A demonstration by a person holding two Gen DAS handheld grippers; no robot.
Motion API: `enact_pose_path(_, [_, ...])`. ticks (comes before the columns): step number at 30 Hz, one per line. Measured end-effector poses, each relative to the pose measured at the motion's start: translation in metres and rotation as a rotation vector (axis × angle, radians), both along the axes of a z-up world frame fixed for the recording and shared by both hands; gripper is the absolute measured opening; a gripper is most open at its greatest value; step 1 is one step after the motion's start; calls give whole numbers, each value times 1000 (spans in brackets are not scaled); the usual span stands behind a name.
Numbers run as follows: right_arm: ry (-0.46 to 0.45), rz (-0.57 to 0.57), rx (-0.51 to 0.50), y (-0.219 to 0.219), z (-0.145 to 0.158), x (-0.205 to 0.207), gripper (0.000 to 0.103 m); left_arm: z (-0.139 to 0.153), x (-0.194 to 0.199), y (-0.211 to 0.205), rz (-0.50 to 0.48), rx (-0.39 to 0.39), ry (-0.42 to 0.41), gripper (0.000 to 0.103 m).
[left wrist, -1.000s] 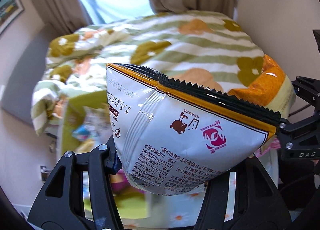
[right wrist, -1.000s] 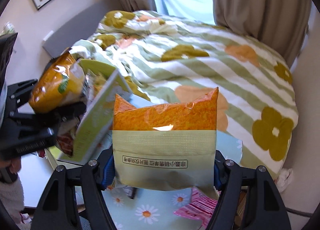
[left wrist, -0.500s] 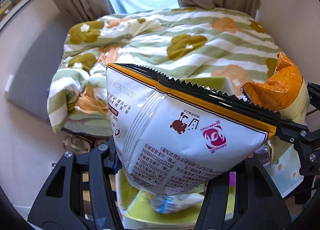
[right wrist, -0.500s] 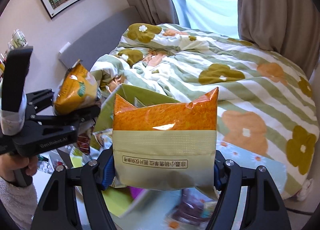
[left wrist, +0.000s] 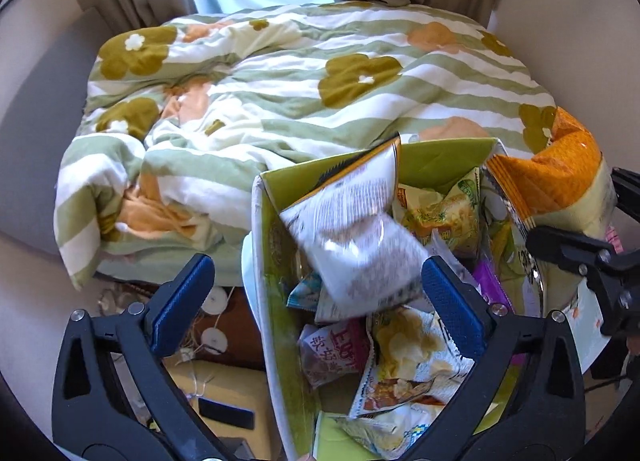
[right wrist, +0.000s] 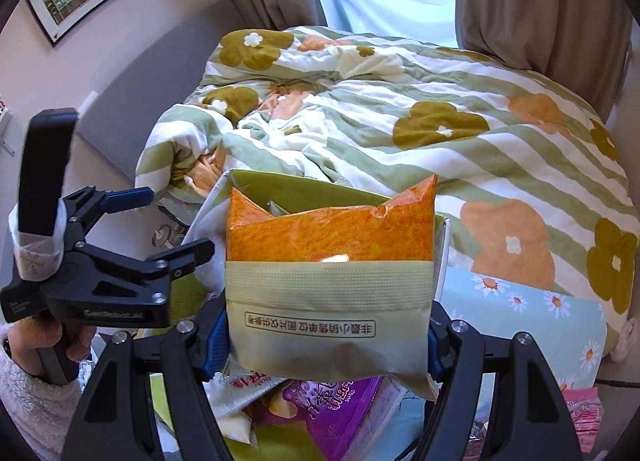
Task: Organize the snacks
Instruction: 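Carry both packets over the box and open both tools to drop them, then move both tools back to the last two packets on the table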
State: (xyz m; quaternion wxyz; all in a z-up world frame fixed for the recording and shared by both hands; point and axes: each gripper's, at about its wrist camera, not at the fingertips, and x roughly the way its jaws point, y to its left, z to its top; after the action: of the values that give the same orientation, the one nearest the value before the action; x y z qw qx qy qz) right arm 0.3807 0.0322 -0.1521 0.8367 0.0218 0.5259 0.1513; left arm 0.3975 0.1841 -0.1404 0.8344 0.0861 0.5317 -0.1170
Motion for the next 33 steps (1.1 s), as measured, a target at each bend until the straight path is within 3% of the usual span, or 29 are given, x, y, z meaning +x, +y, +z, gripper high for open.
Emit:
enact_pose_path(12, [10, -68, -3, 5, -1, 4, 72, 11, -43, 34, 91, -34, -22, 102])
enact_pose_path(19, [39, -81, 2, 19, -17, 10, 74, 6, -50, 40, 117, -12, -26, 102])
enact_pose_path(20, [45, -83, 11, 19, -19, 11, 77, 4, -50, 42, 119, -10, -24, 102])
enact_pose_path(23, [9, -93, 36, 18, -19, 8, 103, -1, -52, 46, 125, -3, -17, 102])
enact_pose_path(29, [-41, -109, 39, 12, -15, -6, 103, -9, -61, 45, 137, -17, 8, 102])
enact_pose_path(33, [-72, -102, 22, 7, -4, -17, 103, 2, -70, 38, 136, -13, -6, 102])
